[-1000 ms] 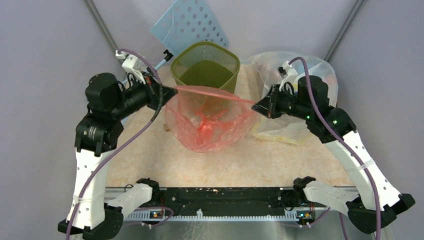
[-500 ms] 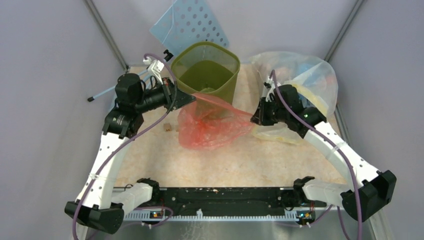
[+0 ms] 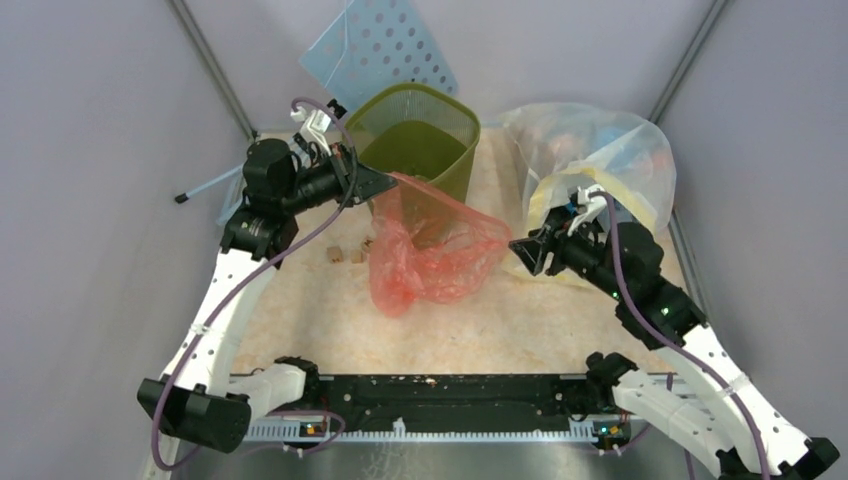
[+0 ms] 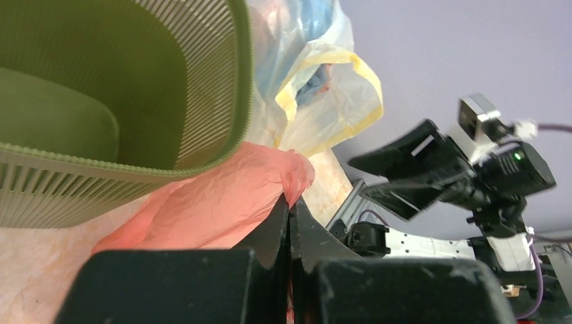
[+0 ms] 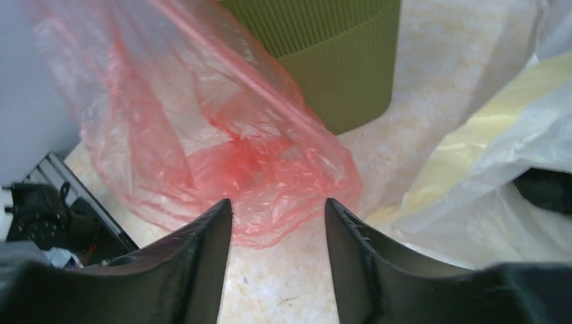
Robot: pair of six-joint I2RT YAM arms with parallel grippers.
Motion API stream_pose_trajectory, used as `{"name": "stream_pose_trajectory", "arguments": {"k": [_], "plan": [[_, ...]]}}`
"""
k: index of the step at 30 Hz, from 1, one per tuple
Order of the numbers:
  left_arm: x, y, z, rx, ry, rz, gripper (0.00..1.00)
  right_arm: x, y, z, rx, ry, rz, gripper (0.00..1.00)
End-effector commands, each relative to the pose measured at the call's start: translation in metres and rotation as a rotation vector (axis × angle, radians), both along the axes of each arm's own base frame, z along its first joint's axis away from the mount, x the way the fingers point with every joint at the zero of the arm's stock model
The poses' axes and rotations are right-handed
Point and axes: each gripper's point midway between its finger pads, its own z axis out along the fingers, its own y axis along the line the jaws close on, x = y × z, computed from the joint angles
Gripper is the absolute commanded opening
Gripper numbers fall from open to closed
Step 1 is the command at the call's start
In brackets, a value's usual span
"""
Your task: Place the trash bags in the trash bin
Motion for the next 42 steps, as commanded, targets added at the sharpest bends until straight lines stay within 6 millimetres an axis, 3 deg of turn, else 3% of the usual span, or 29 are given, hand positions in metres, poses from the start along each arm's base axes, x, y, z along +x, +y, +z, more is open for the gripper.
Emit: {"name": "stream_pose_trajectory", "arguments": {"k": [1, 4, 6, 13, 19, 25, 32, 36, 42], "plan": [[0.018, 0.001, 0.001, -0.009, -0.028, 0.04, 0.0, -0.002, 0.021, 0.013, 0.044, -0.175, 0.082, 0.44], [0.023, 0.0, -0.002, -0.01, -0.015, 0.04, 0.0, -0.002, 0.043, 0.006, 0.05, -0.193, 0.132, 0.12], [0.023, -0.001, -0.003, -0.012, -0.011, 0.04, 0.0, -0.002, 0.061, 0.002, 0.042, -0.208, 0.157, 0.0], [0.021, -0.001, -0.004, -0.017, 0.002, 0.033, 0.0, 0.023, 0.118, -0.009, 0.038, -0.33, 0.181, 0.0], [0.019, -0.003, -0.007, -0.027, 0.029, 0.021, 0.0, 0.053, 0.16, -0.029, -0.103, -0.45, 0.126, 0.0], [0.011, -0.005, -0.001, -0.062, 0.036, -0.001, 0.0, 0.07, 0.195, -0.067, -0.161, -0.43, 0.176, 0.0], [-0.02, -0.009, 0.014, -0.109, 0.043, -0.09, 0.0, 0.071, 0.215, -0.126, -0.288, -0.32, 0.213, 0.0], [-0.043, -0.014, 0.021, -0.167, 0.071, -0.187, 0.0, 0.07, 0.222, -0.147, -0.343, -0.245, 0.206, 0.0], [-0.07, -0.011, 0.06, -0.191, -0.022, -0.24, 0.0, 0.046, 0.225, -0.177, -0.297, -0.047, 0.3, 0.0]]}}
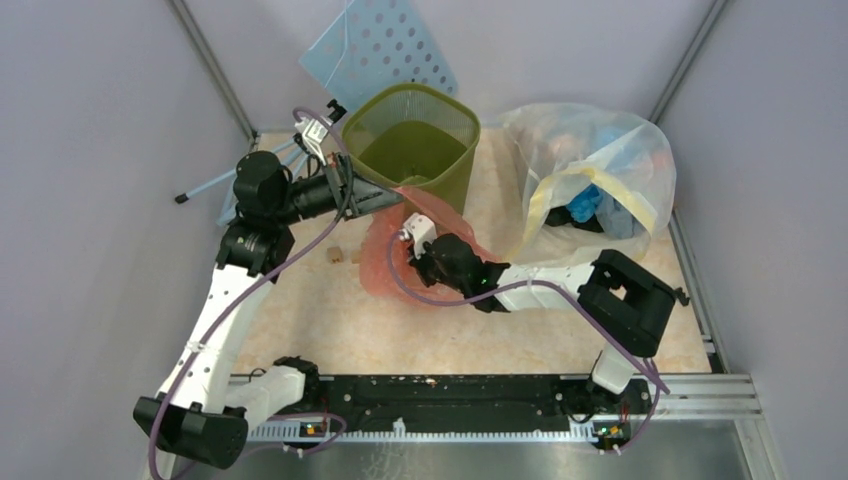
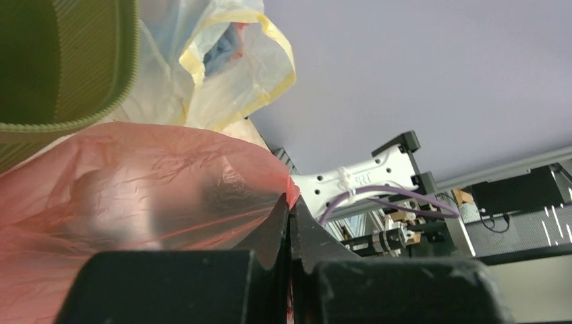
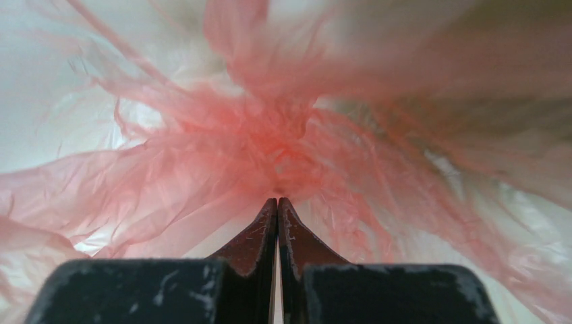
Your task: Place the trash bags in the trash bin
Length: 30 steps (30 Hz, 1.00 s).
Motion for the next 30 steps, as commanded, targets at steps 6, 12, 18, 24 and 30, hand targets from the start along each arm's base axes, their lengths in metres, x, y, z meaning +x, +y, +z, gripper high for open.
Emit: {"name": "stream_pose_trajectory", "arguments": {"k": [6, 12, 18, 24, 30], "plan": [[-0.018, 0.009, 0.051, 0.028, -0.193, 0.02, 0.0, -0.048, -0.011, -0.039, -0.053, 0.425, -0.028, 0.0], [-0.005, 0.015, 0.069, 0.066, -0.277, 0.097, 0.0, -0.084, -0.052, -0.071, -0.159, 0.629, -0.14, 0.0], [0.009, 0.017, 0.067, 0.107, -0.292, 0.128, 0.0, -0.083, -0.09, -0.062, -0.258, 0.566, -0.253, 0.0], [0.009, 0.015, 0.048, 0.117, -0.266, 0.104, 0.0, -0.07, -0.087, -0.022, -0.199, 0.442, -0.253, 0.0], [0.001, 0.013, 0.042, 0.122, -0.27, 0.069, 0.0, -0.055, -0.068, 0.03, -0.101, 0.343, -0.206, 0.0]]}}
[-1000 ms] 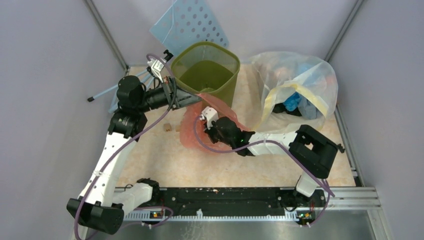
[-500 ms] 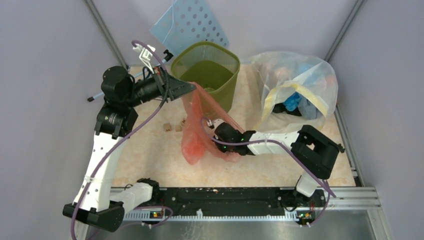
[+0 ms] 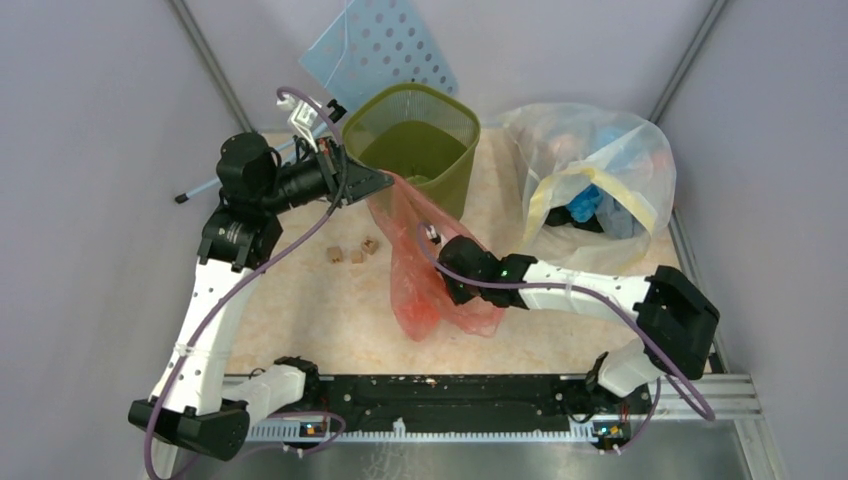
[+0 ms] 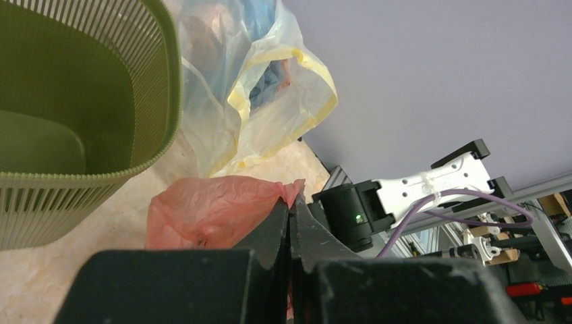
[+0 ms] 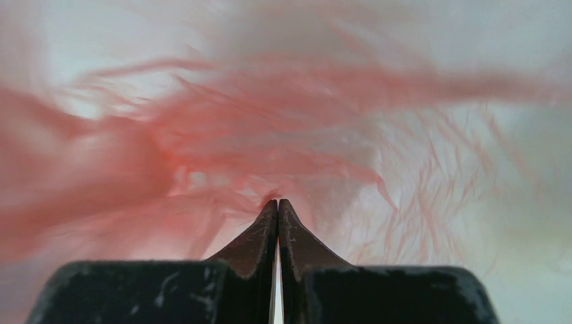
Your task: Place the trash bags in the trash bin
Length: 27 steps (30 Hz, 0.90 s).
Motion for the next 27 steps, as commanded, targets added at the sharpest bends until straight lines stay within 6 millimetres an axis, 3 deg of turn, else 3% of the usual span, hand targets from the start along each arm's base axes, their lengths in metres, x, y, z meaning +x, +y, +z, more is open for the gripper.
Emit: {"name": "stream_pose_trajectory", "arguments": {"k": [1, 5, 8, 14, 18, 23, 27], "plan": [[-0.011, 0.001, 0.007, 0.003, -0.066, -0.037, 0.0, 0.019, 0.025, 0.07, 0.13, -0.152, 0.027, 0.0], [-0.016, 0.001, 0.008, 0.009, -0.07, -0.049, 0.0, 0.025, 0.03, 0.1, 0.208, -0.233, 0.031, 0.0], [-0.016, 0.004, 0.011, 0.023, -0.079, -0.021, 0.0, 0.032, 0.019, 0.099, 0.187, -0.268, -0.021, 0.0], [-0.017, 0.011, 0.025, 0.047, -0.129, 0.025, 0.0, 0.051, -0.041, 0.076, 0.032, -0.297, -0.342, 0.0], [-0.012, 0.015, 0.024, 0.062, -0.128, 0.066, 0.0, 0.058, -0.084, 0.078, 0.018, -0.343, -0.56, 0.0], [-0.005, 0.023, 0.025, 0.098, -0.132, 0.133, 0.0, 0.061, -0.111, 0.084, 0.085, -0.36, -0.672, 0.0], [-0.005, 0.032, 0.037, 0.101, -0.176, 0.199, 0.0, 0.062, -0.127, 0.076, 0.089, -0.328, -0.735, 0.0]]}}
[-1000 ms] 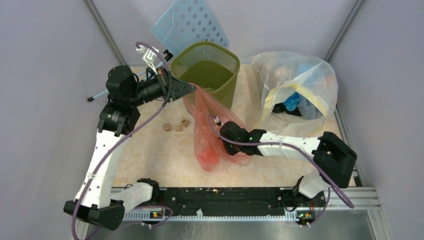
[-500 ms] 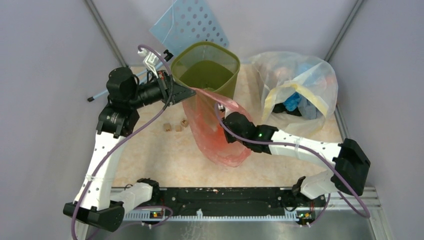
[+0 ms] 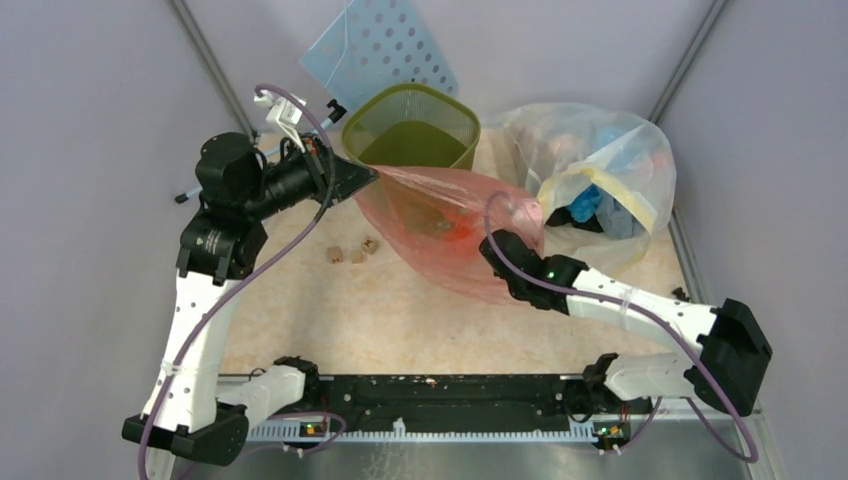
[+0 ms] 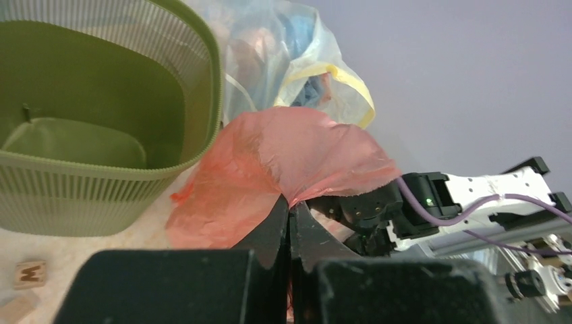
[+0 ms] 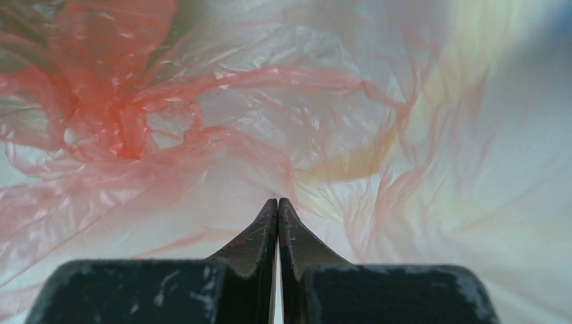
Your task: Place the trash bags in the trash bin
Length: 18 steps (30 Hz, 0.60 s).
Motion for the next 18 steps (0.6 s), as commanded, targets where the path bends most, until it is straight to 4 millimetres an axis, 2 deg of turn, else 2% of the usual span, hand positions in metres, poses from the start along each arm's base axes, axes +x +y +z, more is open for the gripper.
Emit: {"name": "stream_pose_trajectory", "arguments": {"k": [1, 3, 6, 9, 11, 16, 18], "plan": [[-0.002, 0.016, 0.026, 0.013, -0.116, 0.097, 0.0, 0.006, -0.018, 0.006, 0.062, -0.025, -0.103, 0.0], [-0.002, 0.017, 0.024, 0.019, -0.118, 0.106, 0.0, 0.005, -0.004, 0.007, 0.063, -0.011, -0.006, 0.0], [-0.002, 0.009, 0.013, 0.009, -0.093, 0.053, 0.0, -0.003, 0.042, 0.019, 0.123, 0.002, 0.284, 0.0], [-0.003, -0.001, 0.001, -0.025, -0.067, -0.019, 0.0, -0.015, 0.079, 0.042, 0.209, -0.034, 0.491, 0.13], [-0.002, -0.004, -0.003, -0.035, -0.058, -0.035, 0.0, -0.021, 0.092, 0.056, 0.214, -0.077, 0.559, 0.18], [0.005, -0.007, -0.013, -0.028, -0.027, -0.045, 0.0, -0.033, 0.118, 0.079, 0.176, -0.163, 0.68, 0.2], [0.006, -0.008, -0.016, -0.026, -0.016, -0.05, 0.0, -0.035, 0.124, 0.086, 0.189, -0.177, 0.702, 0.23]]}}
